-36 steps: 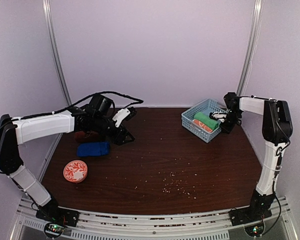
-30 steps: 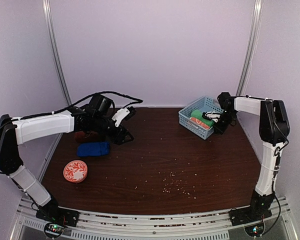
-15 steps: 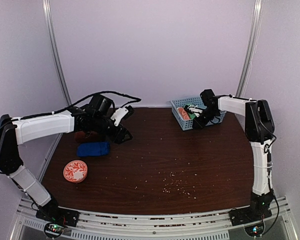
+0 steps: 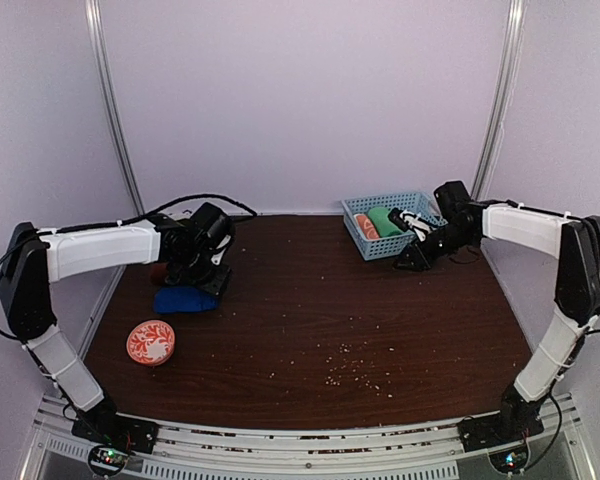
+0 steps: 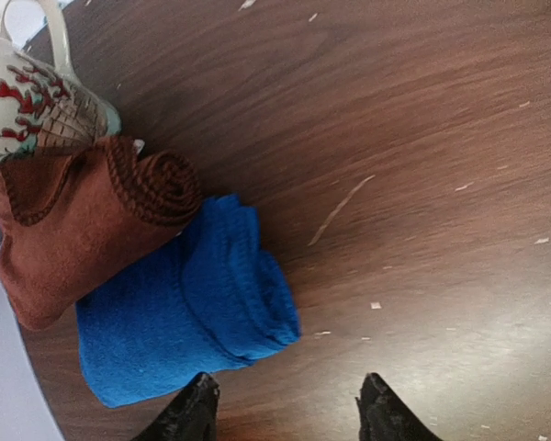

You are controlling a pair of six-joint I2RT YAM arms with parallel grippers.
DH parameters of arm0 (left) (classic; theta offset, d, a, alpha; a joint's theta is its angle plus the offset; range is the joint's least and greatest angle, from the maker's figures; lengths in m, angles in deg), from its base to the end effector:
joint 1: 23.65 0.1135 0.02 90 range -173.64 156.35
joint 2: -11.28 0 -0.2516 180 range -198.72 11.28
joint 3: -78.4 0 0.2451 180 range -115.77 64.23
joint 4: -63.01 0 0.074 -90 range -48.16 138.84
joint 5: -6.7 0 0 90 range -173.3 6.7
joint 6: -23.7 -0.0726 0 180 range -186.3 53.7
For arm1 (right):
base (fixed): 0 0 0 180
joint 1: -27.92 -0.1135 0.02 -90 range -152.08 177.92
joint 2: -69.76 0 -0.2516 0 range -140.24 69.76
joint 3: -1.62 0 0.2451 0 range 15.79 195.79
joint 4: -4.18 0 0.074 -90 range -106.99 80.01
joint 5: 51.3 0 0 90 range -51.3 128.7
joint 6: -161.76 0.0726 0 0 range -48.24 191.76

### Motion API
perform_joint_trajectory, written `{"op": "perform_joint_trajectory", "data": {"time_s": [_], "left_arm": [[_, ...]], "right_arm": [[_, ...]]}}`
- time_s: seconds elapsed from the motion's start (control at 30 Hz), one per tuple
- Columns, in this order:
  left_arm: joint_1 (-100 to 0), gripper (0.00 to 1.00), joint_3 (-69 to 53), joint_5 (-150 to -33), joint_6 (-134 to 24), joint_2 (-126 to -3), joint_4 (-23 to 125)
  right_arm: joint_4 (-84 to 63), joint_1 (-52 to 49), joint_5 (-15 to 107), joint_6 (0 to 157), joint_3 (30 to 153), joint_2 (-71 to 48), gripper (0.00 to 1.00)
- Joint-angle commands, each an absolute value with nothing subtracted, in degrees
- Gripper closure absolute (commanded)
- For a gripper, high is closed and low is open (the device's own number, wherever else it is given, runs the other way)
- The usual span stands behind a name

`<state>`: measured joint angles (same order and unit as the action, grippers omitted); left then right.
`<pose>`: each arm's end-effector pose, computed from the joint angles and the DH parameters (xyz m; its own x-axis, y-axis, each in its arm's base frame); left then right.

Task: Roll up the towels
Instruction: Move the storage box to the corner of the board, then pick up the towel from the corner of the board.

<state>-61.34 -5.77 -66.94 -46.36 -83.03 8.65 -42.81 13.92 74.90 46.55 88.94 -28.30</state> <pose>0.2832 -0.1929 0.1916 -0.8388 0.2345 -0.4914 0.2177 0.9717 0.0922 0.3456 0.1304 0.2048 -0.5288 -0.4861 -0.6958 -0.8029 0.5523 0.2244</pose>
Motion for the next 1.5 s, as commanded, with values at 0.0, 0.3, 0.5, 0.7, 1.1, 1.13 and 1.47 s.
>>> {"op": "perform_joint_trajectory", "data": {"time_s": [0.0, 0.3, 0.5, 0.7, 1.1, 1.13, 1.47], "left_arm": [[-59.9, 0.49, -7.4, -59.2, -45.2, -86.8, 7.4], [-54.5, 0.52, -16.3, -50.8, -44.7, -89.9, 5.8], [-48.5, 0.52, -15.9, -47.8, -38.3, -88.8, 9.4], [-47.7, 0.45, -14.5, -44.7, -30.5, -90.3, 10.8], [-44.1, 0.55, -9.1, -48.6, -27.7, -91.4, 25.0], [-43.8, 0.56, -9.3, -49.5, -27.7, -92.1, 26.0], [-43.4, 0.6, -10.5, -53.7, -27.5, -94.0, 26.5]], "right_arm": [[-35.4, 14.0, 75.5, 46.9, 80.8, -25.7, 0.66], [-34.4, 14.0, 76.7, 46.3, 79.4, -28.3, 0.66], [-34.9, 14.0, 77.1, 45.5, 79.9, -30.1, 0.66], [-36.1, 14.0, 77.1, 44.2, 80.3, -30.7, 0.66], [-38.3, 14.0, 76.7, 41.7, 80.6, -31.8, 0.65], [-38.5, 13.9, 76.5, 41.5, 80.6, -32.0, 0.65], [-40.0, 13.8, 76.9, 40.2, 80.9, -32.6, 0.64]]}}
